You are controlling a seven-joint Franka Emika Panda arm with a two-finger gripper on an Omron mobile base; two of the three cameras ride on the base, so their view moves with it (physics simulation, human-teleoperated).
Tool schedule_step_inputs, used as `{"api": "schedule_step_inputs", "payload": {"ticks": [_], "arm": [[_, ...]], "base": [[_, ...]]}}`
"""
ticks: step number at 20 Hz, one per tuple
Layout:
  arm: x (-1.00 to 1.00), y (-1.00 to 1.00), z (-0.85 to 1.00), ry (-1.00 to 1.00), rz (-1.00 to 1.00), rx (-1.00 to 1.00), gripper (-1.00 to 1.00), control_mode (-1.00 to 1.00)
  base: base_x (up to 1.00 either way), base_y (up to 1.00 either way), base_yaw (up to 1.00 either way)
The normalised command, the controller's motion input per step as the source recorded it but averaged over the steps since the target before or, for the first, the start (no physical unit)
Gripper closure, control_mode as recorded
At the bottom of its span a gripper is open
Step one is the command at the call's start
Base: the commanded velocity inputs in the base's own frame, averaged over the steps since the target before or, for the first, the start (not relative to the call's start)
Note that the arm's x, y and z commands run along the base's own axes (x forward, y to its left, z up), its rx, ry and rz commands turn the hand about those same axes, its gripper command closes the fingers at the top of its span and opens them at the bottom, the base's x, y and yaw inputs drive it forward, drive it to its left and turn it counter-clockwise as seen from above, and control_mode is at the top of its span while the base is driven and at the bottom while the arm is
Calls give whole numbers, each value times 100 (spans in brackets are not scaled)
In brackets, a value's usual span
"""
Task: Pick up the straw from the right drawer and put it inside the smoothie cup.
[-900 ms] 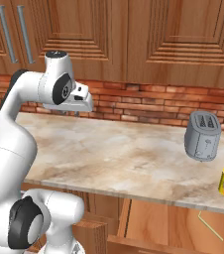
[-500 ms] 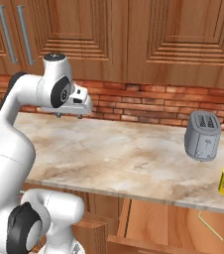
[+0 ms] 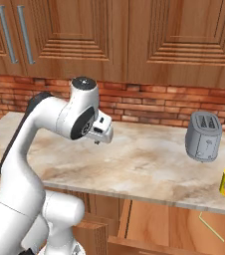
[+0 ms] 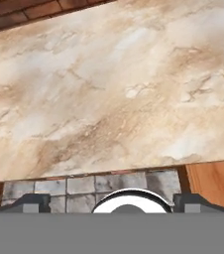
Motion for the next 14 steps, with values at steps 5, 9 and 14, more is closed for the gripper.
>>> {"api": "schedule_step_inputs", "payload": {"ticks": [5, 9, 14], "arm": [[-45, -100, -39, 0, -22, 19, -100, -100], [-16, -98, -89, 2, -20, 5, -100, -100], [0, -78, -100, 2, -8, -8, -100, -100]], "base": [[0, 0, 0], [0, 0, 0], [0, 0, 0]]}}
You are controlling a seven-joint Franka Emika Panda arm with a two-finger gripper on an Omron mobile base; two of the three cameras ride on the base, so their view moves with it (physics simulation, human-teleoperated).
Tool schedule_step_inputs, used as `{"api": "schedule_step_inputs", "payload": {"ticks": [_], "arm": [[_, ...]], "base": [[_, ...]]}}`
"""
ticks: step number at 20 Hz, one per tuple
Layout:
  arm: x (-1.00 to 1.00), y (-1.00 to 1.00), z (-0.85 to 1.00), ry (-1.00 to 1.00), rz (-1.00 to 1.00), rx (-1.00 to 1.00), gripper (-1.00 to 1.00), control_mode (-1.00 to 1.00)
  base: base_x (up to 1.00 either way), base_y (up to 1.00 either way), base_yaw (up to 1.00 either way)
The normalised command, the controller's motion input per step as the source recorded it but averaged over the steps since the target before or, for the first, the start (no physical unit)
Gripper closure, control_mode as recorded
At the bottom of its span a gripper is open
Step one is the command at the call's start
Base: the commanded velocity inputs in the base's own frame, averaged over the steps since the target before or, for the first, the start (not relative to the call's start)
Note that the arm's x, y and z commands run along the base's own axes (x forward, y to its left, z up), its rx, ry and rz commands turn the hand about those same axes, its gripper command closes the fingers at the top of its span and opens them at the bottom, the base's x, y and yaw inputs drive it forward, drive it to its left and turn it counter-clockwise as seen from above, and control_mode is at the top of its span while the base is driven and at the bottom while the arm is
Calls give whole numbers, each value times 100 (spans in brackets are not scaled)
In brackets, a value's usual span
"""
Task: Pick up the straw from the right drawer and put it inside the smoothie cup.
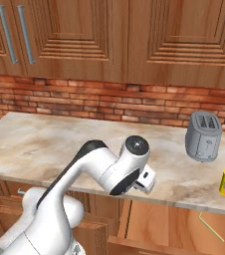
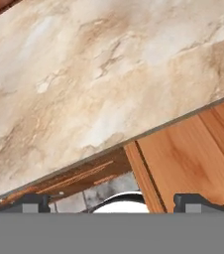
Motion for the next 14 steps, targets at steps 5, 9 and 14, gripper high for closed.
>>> {"api": "schedule_step_inputs", "payload": {"ticks": [5, 9, 14], "arm": [[-13, -47, -84, 1, -8, -3, -100, -100], [-16, -36, -69, 9, -5, 0, -100, -100], [-15, -32, -63, 16, 0, 0, -100, -100]], "base": [[0, 0, 0], [0, 0, 0], [0, 0, 0]]}}
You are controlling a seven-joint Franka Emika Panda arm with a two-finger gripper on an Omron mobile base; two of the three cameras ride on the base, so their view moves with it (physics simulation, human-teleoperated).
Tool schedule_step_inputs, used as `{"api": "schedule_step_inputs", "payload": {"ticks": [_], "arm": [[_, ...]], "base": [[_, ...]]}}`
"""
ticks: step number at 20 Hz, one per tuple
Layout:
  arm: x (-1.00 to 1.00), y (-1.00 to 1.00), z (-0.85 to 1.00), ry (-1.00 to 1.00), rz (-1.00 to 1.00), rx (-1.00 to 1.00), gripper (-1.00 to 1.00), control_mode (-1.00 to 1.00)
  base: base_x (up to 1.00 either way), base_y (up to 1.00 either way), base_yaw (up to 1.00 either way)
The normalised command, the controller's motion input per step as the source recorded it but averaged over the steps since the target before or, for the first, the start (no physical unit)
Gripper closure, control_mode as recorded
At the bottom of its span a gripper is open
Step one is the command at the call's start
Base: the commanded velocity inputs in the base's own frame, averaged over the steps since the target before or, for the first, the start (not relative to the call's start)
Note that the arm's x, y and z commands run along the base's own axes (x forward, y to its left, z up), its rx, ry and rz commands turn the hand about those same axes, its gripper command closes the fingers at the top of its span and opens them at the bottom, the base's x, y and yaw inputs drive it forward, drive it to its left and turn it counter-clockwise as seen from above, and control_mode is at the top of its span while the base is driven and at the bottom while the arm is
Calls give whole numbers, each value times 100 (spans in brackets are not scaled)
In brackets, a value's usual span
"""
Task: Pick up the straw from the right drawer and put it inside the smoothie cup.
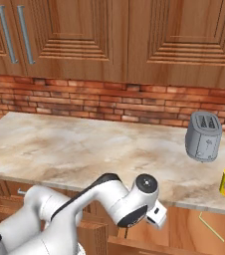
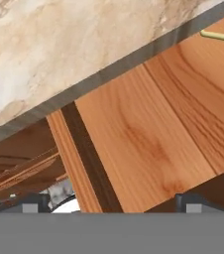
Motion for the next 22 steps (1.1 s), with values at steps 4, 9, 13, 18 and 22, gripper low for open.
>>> {"api": "schedule_step_inputs", "payload": {"ticks": [4, 9, 13, 18, 22], "arm": [[-4, -37, -49, 14, 0, 0, -100, -100], [-3, -32, -40, 12, 0, 0, -100, -100], [-17, -28, -34, 7, 0, 1, -100, -100], [-48, -30, -26, 1, 0, 4, -100, -100], [-84, -35, -22, 0, 0, 7, -100, -100]], "base": [[0, 0, 0], [0, 0, 0], [0, 0, 0], [0, 0, 0], [0, 0, 0]]}}
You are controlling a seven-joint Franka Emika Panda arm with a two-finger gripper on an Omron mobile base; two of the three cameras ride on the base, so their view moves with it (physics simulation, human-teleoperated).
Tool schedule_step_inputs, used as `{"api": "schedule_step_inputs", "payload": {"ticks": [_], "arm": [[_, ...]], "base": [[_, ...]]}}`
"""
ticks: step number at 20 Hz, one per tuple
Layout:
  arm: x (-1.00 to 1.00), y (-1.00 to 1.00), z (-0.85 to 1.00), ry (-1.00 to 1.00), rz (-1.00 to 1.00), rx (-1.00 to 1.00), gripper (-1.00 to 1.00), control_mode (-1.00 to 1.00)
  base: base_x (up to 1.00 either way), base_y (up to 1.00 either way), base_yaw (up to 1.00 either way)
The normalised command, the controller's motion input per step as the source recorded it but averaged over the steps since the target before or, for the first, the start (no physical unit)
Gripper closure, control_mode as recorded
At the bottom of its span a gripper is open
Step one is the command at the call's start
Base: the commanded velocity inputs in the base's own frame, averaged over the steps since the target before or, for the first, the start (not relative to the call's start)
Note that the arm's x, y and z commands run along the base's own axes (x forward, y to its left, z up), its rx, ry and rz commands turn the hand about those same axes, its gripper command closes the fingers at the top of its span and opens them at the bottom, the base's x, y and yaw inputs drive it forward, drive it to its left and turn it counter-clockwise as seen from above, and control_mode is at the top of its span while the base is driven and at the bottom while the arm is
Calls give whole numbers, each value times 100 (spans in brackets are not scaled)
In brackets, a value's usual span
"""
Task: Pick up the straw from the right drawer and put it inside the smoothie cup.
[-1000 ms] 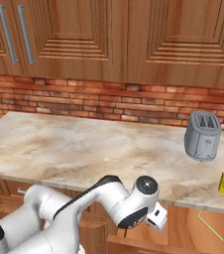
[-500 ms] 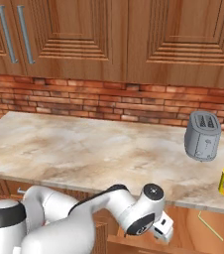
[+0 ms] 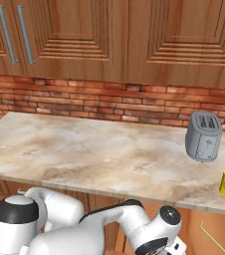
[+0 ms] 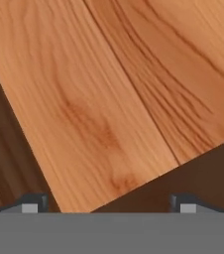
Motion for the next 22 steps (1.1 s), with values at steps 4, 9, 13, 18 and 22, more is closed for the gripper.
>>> {"api": "schedule_step_inputs", "payload": {"ticks": [4, 9, 13, 18, 22], "arm": [[-98, -36, -22, 0, 0, 9, -100, -100], [-100, -47, -28, 0, 0, 10, -100, -100], [-100, -58, -17, 0, 0, 11, -100, -100], [-100, -62, -4, 1, -1, 9, -100, -100], [-68, -55, 16, 0, 0, 5, -100, -100]], "base": [[0, 0, 0], [0, 0, 0], [0, 0, 0], [0, 0, 0], [0, 0, 0]]}}
